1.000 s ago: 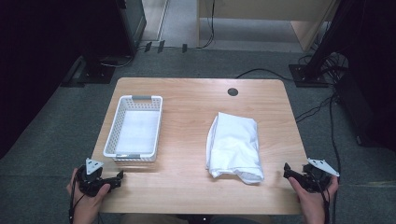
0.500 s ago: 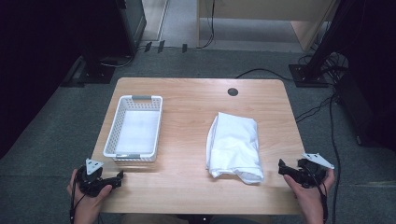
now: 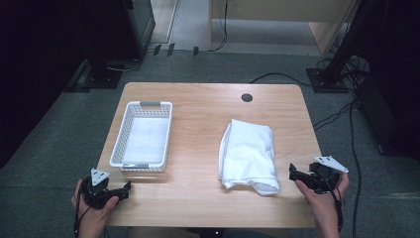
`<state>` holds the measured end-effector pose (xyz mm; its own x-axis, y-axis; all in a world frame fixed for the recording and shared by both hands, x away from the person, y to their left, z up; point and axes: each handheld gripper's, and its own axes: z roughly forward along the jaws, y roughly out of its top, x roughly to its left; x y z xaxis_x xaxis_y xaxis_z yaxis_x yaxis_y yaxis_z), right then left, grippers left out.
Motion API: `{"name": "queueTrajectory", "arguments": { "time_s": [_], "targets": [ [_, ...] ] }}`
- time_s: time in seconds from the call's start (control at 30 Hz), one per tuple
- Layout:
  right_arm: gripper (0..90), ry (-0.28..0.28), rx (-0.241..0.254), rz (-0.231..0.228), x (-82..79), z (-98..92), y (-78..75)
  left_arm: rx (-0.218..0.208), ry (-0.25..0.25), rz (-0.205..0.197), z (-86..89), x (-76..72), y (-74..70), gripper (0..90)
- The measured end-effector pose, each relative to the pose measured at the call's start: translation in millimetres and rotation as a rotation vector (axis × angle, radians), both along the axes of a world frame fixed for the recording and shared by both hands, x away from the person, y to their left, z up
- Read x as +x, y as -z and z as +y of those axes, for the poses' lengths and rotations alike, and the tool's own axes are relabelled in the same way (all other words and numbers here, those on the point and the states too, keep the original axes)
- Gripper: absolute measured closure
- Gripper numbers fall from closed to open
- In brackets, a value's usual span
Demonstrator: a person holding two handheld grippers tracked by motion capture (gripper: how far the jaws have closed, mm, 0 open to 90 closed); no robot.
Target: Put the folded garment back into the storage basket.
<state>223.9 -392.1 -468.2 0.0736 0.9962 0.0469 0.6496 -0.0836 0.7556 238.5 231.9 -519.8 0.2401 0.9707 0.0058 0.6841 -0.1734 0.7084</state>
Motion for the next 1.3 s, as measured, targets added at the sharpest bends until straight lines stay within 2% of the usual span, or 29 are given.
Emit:
{"name": "queueTrajectory", "arguments": {
  "time_s": [0.23, 0.57, 0.83, 0.93, 1.0, 1.07, 1.1, 1.13, 1.3],
  "targets": [
    [1.8, -0.015, 0.005, -0.007, 12.5, 14.8, -4.0, 0.0, 0.005, 0.001, -0.2, -0.1, 0.0, 0.0],
    [1.8, -0.077, 0.013, -0.02, 32.2, 44.7, -8.3, -0.001, 0.011, 0.0, -0.4, -0.2, 0.0, 0.0],
    [1.8, -0.122, 0.037, -0.004, 52.2, 70.9, -8.0, 0.0, 0.015, 0.001, -0.3, -0.2, 0.0, 0.0],
    [1.8, -0.13, 0.038, 0.023, 61.8, 79.1, -4.0, 0.0, 0.017, 0.0, -0.3, -0.2, 0.0, 0.0],
    [1.8, -0.123, 0.046, 0.041, 67.0, 81.8, -1.2, 0.0, 0.017, 0.0, -0.3, -0.2, 0.0, 0.0],
    [1.8, -0.107, 0.103, 0.063, 73.1, 84.2, 1.1, 0.0, 0.017, 0.0, -0.4, -0.2, 0.0, 0.0],
    [1.8, -0.107, 0.103, 0.063, 73.1, 84.2, 1.1, 0.0, 0.017, 0.0, -0.4, -0.2, 0.0, 0.0],
    [2.5, -0.086, 0.143, 0.076, 77.5, 86.8, 2.8, 0.001, 0.018, 0.001, -0.4, -0.3, -0.1, 0.0],
    [2.6, -0.041, 0.145, 0.098, 86.0, 96.9, 8.4, 0.001, 0.019, 0.001, -0.4, -0.3, 0.0, 0.0]
  ]
}}
